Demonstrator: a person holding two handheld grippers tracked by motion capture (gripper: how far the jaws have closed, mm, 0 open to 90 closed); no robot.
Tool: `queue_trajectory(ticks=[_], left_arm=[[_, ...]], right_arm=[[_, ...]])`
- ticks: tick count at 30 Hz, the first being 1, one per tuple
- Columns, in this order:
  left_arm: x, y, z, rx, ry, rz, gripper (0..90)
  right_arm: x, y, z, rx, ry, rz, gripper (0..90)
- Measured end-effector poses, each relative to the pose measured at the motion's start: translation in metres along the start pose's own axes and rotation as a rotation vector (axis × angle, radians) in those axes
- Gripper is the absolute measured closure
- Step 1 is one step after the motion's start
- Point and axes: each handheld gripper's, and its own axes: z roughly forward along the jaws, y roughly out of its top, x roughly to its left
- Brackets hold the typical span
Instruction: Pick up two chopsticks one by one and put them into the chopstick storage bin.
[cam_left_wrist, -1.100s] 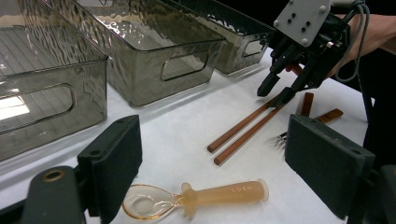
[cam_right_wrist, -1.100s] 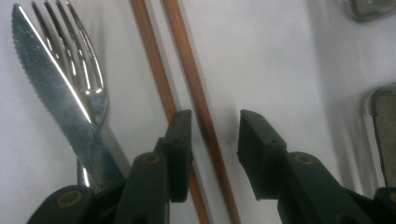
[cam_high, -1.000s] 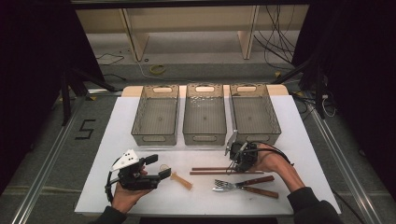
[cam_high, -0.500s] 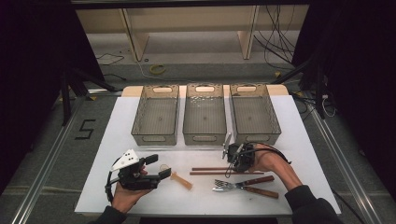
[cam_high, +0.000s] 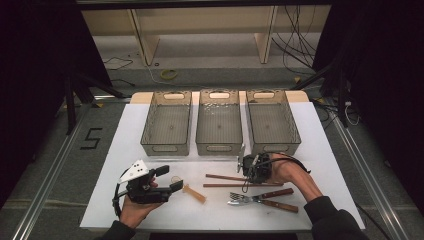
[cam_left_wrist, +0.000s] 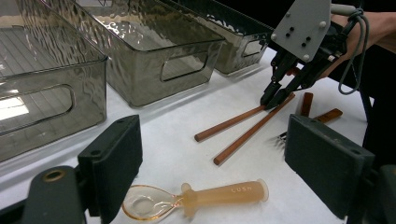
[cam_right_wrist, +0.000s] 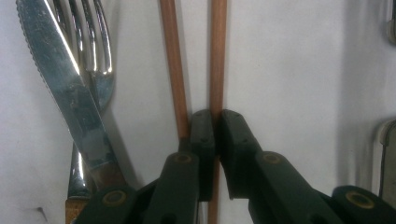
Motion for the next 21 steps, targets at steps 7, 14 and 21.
queue_trajectory(ticks=[7, 14, 21], left_arm=[[0.000, 0.000, 0.000, 0.001, 0.002, 0.005, 18.7], [0.001, 0.001, 0.001, 0.002, -0.002, 0.006, 18.8], [0.002, 0.006, 0.005, 0.021, -0.002, 0.024, 18.7]], right_arm=[[0.001, -0.001, -0.002, -0.014, -0.009, -0.021, 85.0], [0.002, -0.002, -0.013, -0.040, -0.048, -0.035, 85.2], [0.006, -0.001, -0.028, -0.088, -0.066, -0.038, 85.2]])
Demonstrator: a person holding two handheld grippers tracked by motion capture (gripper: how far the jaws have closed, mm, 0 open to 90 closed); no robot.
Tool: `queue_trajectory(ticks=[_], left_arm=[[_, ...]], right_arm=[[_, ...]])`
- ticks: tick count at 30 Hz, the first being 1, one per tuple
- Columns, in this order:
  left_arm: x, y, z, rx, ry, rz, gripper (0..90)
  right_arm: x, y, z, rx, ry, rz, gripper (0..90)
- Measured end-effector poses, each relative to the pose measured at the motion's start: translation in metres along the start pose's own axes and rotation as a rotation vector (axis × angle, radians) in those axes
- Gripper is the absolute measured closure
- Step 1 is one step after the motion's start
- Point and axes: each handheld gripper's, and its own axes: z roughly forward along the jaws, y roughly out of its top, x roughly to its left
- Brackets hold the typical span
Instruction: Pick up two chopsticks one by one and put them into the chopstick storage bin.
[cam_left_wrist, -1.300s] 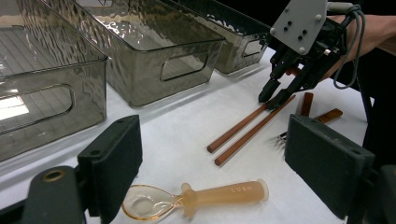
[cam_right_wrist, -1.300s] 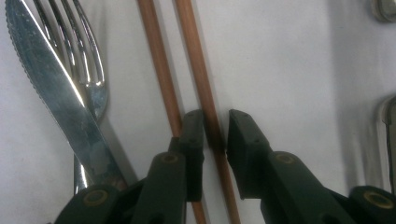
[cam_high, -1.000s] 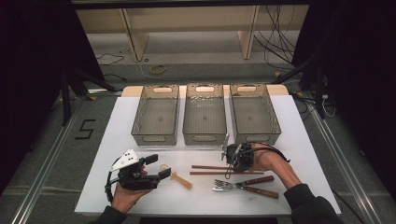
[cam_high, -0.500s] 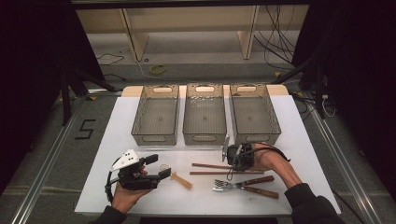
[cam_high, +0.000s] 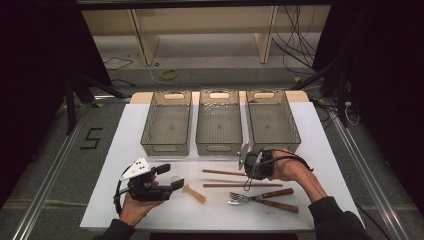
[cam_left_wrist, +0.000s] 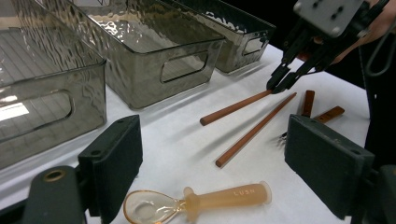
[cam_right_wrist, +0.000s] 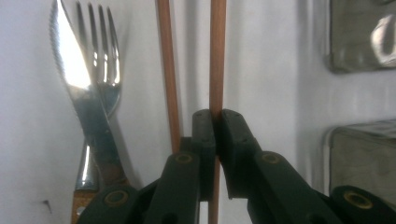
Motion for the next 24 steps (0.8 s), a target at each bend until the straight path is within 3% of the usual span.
queue_trajectory(ticks=[7, 9, 12, 13, 14, 16, 19, 21, 24], left_arm=[[-0.008, 0.013, 0.018, 0.087, -0.011, 0.087, 18.5], [-0.011, 0.020, 0.026, 0.137, -0.017, 0.129, 18.8], [-0.011, 0.027, 0.041, 0.202, -0.056, 0.154, 19.5], [-0.014, 0.030, 0.051, 0.266, -0.068, 0.193, 19.6], [-0.014, 0.030, 0.051, 0.266, -0.068, 0.193, 19.5], [-0.019, 0.033, 0.061, 0.306, -0.077, 0.242, 20.2], [-0.024, 0.036, 0.070, 0.341, -0.089, 0.279, 21.1], [-0.027, 0.040, 0.076, 0.393, -0.092, 0.334, 23.8], [-0.028, 0.043, 0.081, 0.422, -0.104, 0.369, 30.4]], right_arm=[[0.007, 0.006, -0.012, -0.031, -0.013, -0.023, 85.2], [0.009, 0.008, -0.015, -0.026, -0.018, -0.037, 85.2], [0.012, 0.012, -0.020, -0.032, -0.020, -0.056, 85.2], [0.013, 0.013, -0.021, -0.034, -0.024, -0.062, 85.2], [0.015, 0.015, -0.022, -0.034, -0.027, -0.067, 85.2], [0.017, 0.017, -0.024, -0.037, -0.032, -0.083, 85.2], [0.019, 0.019, -0.025, -0.034, -0.034, -0.090, 85.2], [0.021, 0.020, -0.026, -0.029, -0.037, -0.108, 85.2], [0.023, 0.021, -0.026, -0.029, -0.039, -0.112, 85.2]])
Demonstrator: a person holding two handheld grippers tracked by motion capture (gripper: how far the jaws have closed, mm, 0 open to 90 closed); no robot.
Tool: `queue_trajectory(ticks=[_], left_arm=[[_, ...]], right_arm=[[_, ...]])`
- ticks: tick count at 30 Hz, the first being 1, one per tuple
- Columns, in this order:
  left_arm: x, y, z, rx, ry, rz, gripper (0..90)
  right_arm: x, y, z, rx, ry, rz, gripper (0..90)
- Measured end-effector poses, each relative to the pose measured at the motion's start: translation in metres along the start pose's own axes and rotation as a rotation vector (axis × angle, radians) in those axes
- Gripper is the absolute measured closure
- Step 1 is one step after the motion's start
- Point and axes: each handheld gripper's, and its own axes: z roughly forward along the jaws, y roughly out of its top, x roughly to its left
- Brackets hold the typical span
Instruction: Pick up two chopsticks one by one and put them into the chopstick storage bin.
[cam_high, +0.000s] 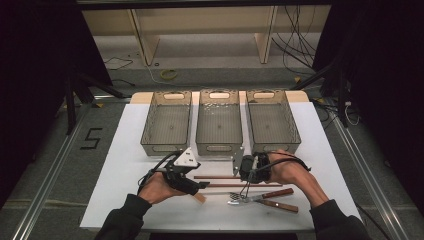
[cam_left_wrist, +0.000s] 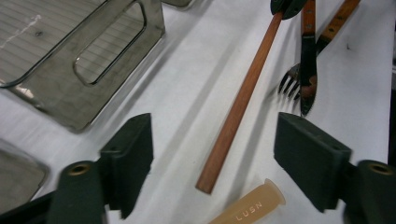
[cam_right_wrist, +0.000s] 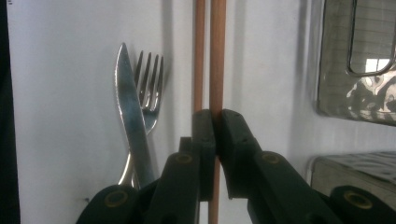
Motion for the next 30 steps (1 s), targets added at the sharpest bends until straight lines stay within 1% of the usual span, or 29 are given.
queue_trajectory(ticks=[1, 2, 3, 4, 5, 7, 8, 10, 11, 14, 16, 18, 19, 20, 21, 22, 23, 24, 25, 27, 29, 30], left_arm=[[0.000, 0.002, 0.001, 0.007, 0.002, 0.005, 32.3], [0.000, 0.002, 0.001, 0.007, 0.002, 0.005, 33.4], [0.000, 0.003, 0.002, 0.022, 0.006, 0.015, 35.1], [0.000, 0.006, 0.003, 0.044, -0.010, 0.036, 36.7], [0.000, 0.006, 0.003, 0.044, -0.010, 0.036, 38.1], [-0.001, 0.009, 0.004, 0.063, -0.025, 0.062, 42.4], [-0.002, 0.010, 0.005, 0.069, -0.026, 0.072, 43.5], [-0.003, 0.010, 0.005, 0.070, -0.029, 0.072, 47.2], [-0.004, 0.011, 0.006, 0.084, -0.038, 0.095, 48.9], [-0.005, 0.012, 0.007, 0.081, -0.047, 0.101, 54.3], [-0.007, 0.013, 0.007, 0.095, -0.057, 0.125, 57.6], [-0.007, 0.014, 0.007, 0.103, -0.064, 0.129, 59.5], [-0.008, 0.014, 0.008, 0.113, -0.065, 0.142, 60.3], [-0.008, 0.014, 0.008, 0.112, -0.066, 0.142, 60.3], [-0.010, 0.015, 0.009, 0.116, -0.074, 0.152, 63.4], [-0.010, 0.015, 0.009, 0.116, -0.074, 0.152, 64.6], [-0.010, 0.015, 0.010, 0.122, -0.070, 0.161, 65.9], [-0.010, 0.015, 0.011, 0.132, -0.075, 0.168, 65.9], [-0.011, 0.015, 0.012, 0.132, -0.076, 0.165, 67.1], [-0.012, 0.014, 0.013, 0.142, -0.075, 0.176, 71.0], [-0.012, 0.014, 0.014, 0.139, -0.080, 0.173, 72.3], [-0.012, 0.014, 0.014, 0.139, -0.082, 0.175, 74.6]], right_arm=[[0.000, 0.000, 0.000, 0.001, -0.002, -0.006, 85.2], [0.001, 0.001, 0.000, -0.003, -0.001, -0.001, 85.2], [0.001, 0.001, 0.000, -0.009, 0.000, -0.005, 85.2], [0.001, 0.002, 0.000, -0.003, 0.000, -0.009, 85.2], [0.001, 0.002, -0.001, -0.001, 0.001, -0.018, 85.2], [0.002, 0.003, -0.001, -0.003, -0.002, -0.019, 85.2], [0.002, 0.004, -0.002, -0.001, -0.002, -0.021, 85.2], [0.002, 0.004, -0.002, 0.000, -0.001, -0.027, 85.2], [0.002, 0.005, -0.002, 0.001, -0.002, -0.031, 85.2], [0.003, 0.005, -0.001, 0.008, -0.003, -0.037, 85.1], [0.003, 0.006, -0.001, 0.010, 0.001, -0.039, 85.1], [0.003, 0.006, 0.000, 0.003, 0.000, -0.041, 85.1], [0.003, 0.006, -0.001, 0.006, 0.004, -0.041, 85.1], [0.003, 0.006, -0.001, 0.006, 0.004, -0.041, 85.1], [0.003, 0.007, -0.001, 0.007, 0.003, -0.046, 85.1], [0.003, 0.006, -0.001, 0.006, 0.003, -0.046, 85.1], [0.003, 0.006, -0.001, 0.006, 0.003, -0.046, 85.1], [0.003, 0.006, -0.001, 0.006, 0.005, -0.047, 85.1], [0.003, 0.007, -0.001, 0.003, 0.006, -0.050, 85.1], [0.004, 0.007, -0.001, 0.009, 0.006, -0.055, 85.1], [0.004, 0.008, -0.001, 0.009, 0.011, -0.059, 85.1], [0.005, 0.008, 0.000, 0.010, 0.014, -0.061, 85.1]])
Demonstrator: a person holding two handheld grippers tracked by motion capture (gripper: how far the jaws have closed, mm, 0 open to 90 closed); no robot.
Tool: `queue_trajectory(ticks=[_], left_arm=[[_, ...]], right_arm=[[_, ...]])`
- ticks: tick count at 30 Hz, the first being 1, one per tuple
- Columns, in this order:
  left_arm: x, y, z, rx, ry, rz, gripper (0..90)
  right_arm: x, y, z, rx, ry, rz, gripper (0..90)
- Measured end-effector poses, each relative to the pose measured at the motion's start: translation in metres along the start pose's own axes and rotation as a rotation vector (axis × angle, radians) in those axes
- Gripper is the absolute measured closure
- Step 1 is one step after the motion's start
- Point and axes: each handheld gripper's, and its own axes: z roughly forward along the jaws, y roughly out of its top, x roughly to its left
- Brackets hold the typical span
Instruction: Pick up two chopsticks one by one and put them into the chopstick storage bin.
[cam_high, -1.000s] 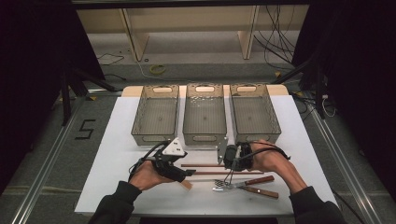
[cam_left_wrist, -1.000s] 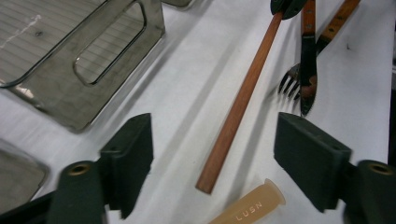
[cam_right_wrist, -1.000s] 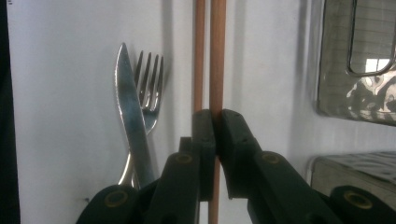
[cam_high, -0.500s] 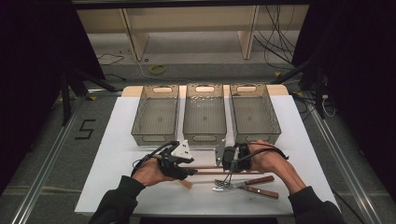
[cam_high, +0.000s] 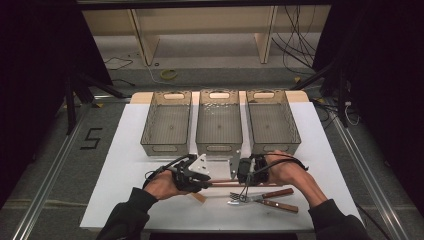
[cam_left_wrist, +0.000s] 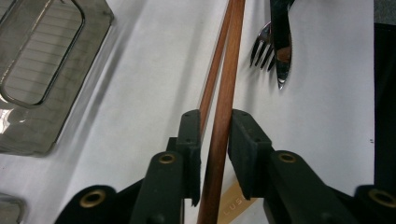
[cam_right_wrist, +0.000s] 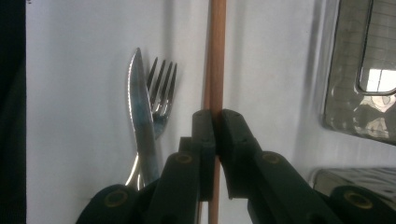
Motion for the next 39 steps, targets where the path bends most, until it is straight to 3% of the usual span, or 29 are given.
queue_trajectory(ticks=[7, 11, 17, 22, 25, 26, 28, 29, 32, 35, 39], left_arm=[[-0.003, 0.000, 0.000, 0.009, -0.026, 0.040, 80.1], [-0.007, 0.001, 0.000, 0.011, -0.037, 0.070, 82.3], [-0.005, -0.001, -0.001, 0.019, -0.027, 0.064, 82.6], [0.002, -0.004, -0.005, 0.008, 0.012, 0.013, 82.6], [0.013, -0.010, -0.011, -0.008, 0.045, -0.063, 82.6], [0.013, -0.010, -0.011, -0.008, 0.045, -0.063, 82.6], [0.020, -0.015, -0.017, -0.034, 0.069, -0.118, 82.7], [0.020, -0.015, -0.017, -0.034, 0.069, -0.118, 82.7], [0.028, -0.019, -0.028, -0.070, 0.099, -0.172, 82.7], [0.031, -0.021, -0.034, -0.089, 0.105, -0.193, 82.7], [0.036, -0.024, -0.045, -0.135, 0.135, -0.228, 82.8]], right_arm=[[0.000, 0.000, 0.001, 0.000, 0.002, -0.017, 84.7], [-0.002, -0.002, 0.000, -0.019, 0.009, -0.001, 82.4], [-0.005, -0.010, -0.012, -0.093, 0.003, 0.080, 60.8], [-0.007, -0.019, -0.020, -0.184, -0.024, 0.181, 46.5], [-0.008, -0.027, -0.025, -0.273, -0.061, 0.250, 39.6], [-0.008, -0.030, -0.026, -0.306, -0.072, 0.275, 38.7], [-0.008, -0.036, -0.027, -0.361, -0.089, 0.328, 37.8], [-0.008, -0.036, -0.027, -0.361, -0.089, 0.328, 37.8], [-0.006, -0.046, -0.028, -0.436, -0.135, 0.406, 36.9], [-0.003, -0.054, -0.029, -0.505, -0.156, 0.455, 36.5], [0.000, -0.060, -0.028, -0.534, -0.175, 0.498, 35.6]])
